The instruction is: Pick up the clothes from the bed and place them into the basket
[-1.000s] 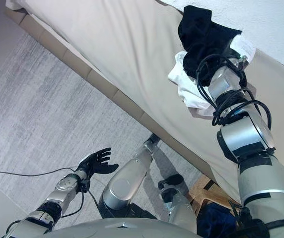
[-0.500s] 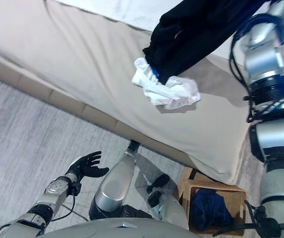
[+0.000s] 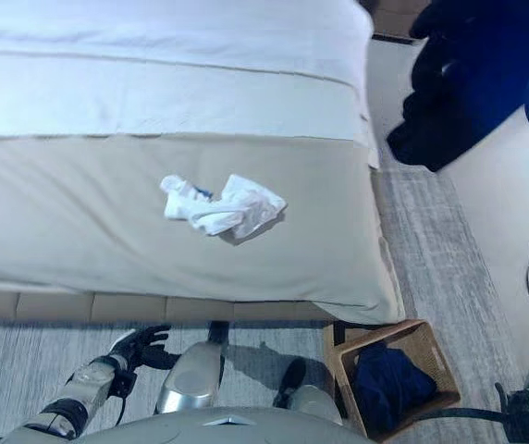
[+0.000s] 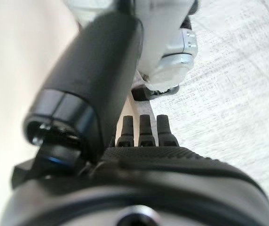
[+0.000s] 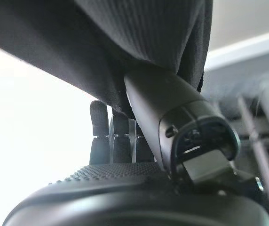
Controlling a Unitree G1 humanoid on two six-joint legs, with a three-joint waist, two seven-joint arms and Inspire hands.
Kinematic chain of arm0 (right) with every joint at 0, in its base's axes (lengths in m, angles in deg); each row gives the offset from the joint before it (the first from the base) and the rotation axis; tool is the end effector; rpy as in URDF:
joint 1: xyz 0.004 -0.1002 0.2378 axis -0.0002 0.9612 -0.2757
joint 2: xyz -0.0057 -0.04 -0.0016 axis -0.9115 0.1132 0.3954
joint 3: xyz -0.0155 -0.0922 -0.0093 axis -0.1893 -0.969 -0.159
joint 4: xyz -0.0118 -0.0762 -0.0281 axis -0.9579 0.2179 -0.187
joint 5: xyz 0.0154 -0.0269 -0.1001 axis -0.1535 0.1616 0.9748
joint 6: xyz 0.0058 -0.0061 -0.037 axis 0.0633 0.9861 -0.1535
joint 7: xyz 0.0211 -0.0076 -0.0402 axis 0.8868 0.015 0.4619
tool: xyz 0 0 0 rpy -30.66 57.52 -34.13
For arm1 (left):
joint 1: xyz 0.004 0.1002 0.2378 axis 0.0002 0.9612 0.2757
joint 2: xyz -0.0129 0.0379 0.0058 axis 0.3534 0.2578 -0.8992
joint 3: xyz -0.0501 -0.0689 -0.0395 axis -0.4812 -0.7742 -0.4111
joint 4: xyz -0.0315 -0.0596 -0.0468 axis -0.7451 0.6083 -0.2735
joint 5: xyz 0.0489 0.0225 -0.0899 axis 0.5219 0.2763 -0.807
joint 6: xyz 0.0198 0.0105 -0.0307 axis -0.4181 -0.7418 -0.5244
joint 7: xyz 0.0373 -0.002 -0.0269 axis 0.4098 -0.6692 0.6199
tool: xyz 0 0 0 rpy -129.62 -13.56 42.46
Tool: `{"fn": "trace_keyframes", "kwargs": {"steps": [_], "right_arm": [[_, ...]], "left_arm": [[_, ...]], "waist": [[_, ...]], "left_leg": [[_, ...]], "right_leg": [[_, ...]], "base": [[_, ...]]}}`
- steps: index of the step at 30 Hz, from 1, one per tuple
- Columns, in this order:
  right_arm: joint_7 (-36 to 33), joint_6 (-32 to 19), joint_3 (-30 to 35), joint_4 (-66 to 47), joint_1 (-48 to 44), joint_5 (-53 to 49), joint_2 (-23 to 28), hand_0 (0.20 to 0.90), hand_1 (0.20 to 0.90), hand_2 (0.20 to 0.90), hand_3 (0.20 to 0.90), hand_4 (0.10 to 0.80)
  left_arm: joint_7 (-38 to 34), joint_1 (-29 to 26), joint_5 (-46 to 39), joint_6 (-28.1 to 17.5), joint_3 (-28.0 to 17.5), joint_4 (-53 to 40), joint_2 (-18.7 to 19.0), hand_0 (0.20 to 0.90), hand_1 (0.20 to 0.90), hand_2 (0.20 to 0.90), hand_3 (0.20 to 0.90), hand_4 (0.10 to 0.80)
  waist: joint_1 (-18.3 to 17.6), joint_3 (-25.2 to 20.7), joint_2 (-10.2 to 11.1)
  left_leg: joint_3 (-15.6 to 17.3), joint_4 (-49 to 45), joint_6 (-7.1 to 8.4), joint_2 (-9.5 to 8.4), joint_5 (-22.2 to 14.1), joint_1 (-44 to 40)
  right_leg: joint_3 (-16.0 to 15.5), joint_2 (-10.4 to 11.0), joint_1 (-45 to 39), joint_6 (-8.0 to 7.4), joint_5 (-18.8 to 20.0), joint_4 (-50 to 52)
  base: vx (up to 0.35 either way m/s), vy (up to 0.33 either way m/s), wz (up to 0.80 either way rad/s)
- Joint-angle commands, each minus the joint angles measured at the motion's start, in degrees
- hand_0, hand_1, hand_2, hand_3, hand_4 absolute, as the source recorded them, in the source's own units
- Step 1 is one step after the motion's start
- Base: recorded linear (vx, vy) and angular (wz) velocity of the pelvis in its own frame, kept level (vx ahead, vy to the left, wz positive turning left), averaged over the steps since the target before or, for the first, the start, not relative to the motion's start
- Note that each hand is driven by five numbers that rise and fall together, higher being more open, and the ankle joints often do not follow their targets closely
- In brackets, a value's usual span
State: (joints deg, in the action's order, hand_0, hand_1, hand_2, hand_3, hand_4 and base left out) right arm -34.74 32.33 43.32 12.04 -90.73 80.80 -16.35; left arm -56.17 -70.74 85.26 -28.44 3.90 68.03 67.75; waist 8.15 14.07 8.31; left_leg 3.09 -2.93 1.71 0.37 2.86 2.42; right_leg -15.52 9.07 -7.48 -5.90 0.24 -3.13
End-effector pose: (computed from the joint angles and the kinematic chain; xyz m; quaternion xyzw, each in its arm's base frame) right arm 0.2803 -0.2970 0.3582 -0.3411 -0.3309 -0.5332 0.6999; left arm 0.1116 0.2716 -0.0791 0.1627 0.5082 -0.0303 0.8452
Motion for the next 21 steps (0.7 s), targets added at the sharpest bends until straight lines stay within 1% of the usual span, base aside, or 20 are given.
{"fn": "trace_keyframes", "kwargs": {"steps": [1,2,4,7,9,11,13,17,21], "right_arm": [[-0.91,-4.64,1.02,-5.60,0.43,0.35,10.41,0.300,0.300,0.300,0.200,0.100],[0.73,-4.80,1.98,-6.12,1.95,-0.50,10.70,0.300,0.300,0.300,0.200,0.100],[6.21,-5.29,4.78,-7.30,7.06,-3.91,10.17,0.300,0.300,0.300,0.200,0.100],[13.04,-5.68,10.11,-9.71,15.79,-5.18,8.56,0.300,0.300,0.300,0.200,0.100],[16.50,-5.80,13.53,-10.83,21.32,-5.47,7.42,0.300,0.300,0.300,0.200,0.100],[20.81,-6.05,16.39,-10.98,27.25,-5.52,4.92,0.300,0.300,0.300,0.200,0.100],[23.77,-4.82,18.57,-11.37,31.30,-4.24,3.07,0.300,0.300,0.300,0.200,0.100],[26.24,-2.12,19.82,-11.25,37.57,-1.31,-1.76,0.300,0.300,0.300,0.200,0.100],[27.08,-0.78,20.81,-12.35,42.83,0.73,-6.15,0.300,0.300,0.300,0.200,0.100]], "left_arm": [[2.48,1.51,1.48,-0.90,5.71,2.65,-0.80,0.900,0.900,0.900,0.900,0.800],[2.65,1.25,1.57,-0.98,5.93,2.57,-0.86,0.900,0.900,0.900,0.900,0.800],[2.67,0.26,1.39,-1.08,6.29,2.04,-1.27,0.900,0.900,0.900,0.900,0.800],[2.39,-1.19,0.99,-0.61,6.66,1.18,-1.73,0.900,0.900,0.900,0.900,0.800],[2.56,-1.69,1.22,-0.81,6.70,1.08,-1.73,0.900,0.900,0.900,0.900,0.800],[2.71,-2.41,2.32,-0.82,6.67,0.95,-2.15,0.900,0.900,0.900,0.900,0.800],[2.95,-2.68,3.28,-1.19,6.80,0.96,-1.98,0.900,0.900,0.900,0.900,0.800],[3.17,-2.93,2.94,-2.28,6.61,0.94,-2.30,0.900,0.900,0.900,0.900,0.800],[3.57,-2.54,3.75,-3.56,6.36,0.60,-3.09,0.900,0.900,0.900,0.900,0.800]], "waist": [[-2.66,-11.75,-3.01],[-3.39,-11.79,-3.16],[-5.99,-11.73,-3.69],[-8.69,-11.62,-4.19],[-9.75,-11.55,-4.36],[-11.29,-11.29,-4.69],[-11.86,-11.05,-4.73],[-13.58,-9.94,-5.42],[-14.65,-8.54,-6.17]], "left_leg": [[3.04,7.12,-1.76,0.43,-6.55,-8.80],[3.79,6.99,-1.71,0.50,-6.74,-9.04],[5.61,6.18,-1.80,0.53,-7.56,-9.63],[7.96,5.81,-1.68,0.89,-8.01,-10.37],[9.09,6.15,-1.50,1.19,-7.91,-10.92],[10.54,6.24,-1.30,1.67,-7.79,-11.36],[11.50,6.21,-1.13,1.99,-7.73,-11.74],[13.55,5.04,-1.08,3.02,-7.90,-11.80],[14.43,3.47,-1.01,3.90,-8.30,-11.33]], "right_leg": [[1.02,-4.52,1.79,0.56,-3.51,4.61],[1.56,-4.62,1.83,0.69,-3.49,4.48],[3.54,-4.89,2.19,1.06,-3.29,4.21],[5.48,-5.24,2.33,1.39,-2.75,3.38],[6.24,-5.46,2.28,1.43,-2.28,2.68],[6.73,-5.50,2.27,1.37,-1.74,2.07],[6.84,-5.48,2.29,1.35,-1.46,1.88],[7.40,-5.73,3.41,1.77,-1.66,2.91],[7.63,-6.06,4.47,2.42,-2.39,4.30]], "base": [[-0.045,-0.068,-0.57],[-0.050,-0.095,-0.59],[-0.038,-0.108,-0.56],[-0.019,-0.100,-0.59],[-0.005,-0.116,-0.48],[0.012,-0.155,-0.36],[0.028,-0.138,-0.28],[-0.005,-0.141,-0.34],[-0.024,-0.131,-0.21]]}}
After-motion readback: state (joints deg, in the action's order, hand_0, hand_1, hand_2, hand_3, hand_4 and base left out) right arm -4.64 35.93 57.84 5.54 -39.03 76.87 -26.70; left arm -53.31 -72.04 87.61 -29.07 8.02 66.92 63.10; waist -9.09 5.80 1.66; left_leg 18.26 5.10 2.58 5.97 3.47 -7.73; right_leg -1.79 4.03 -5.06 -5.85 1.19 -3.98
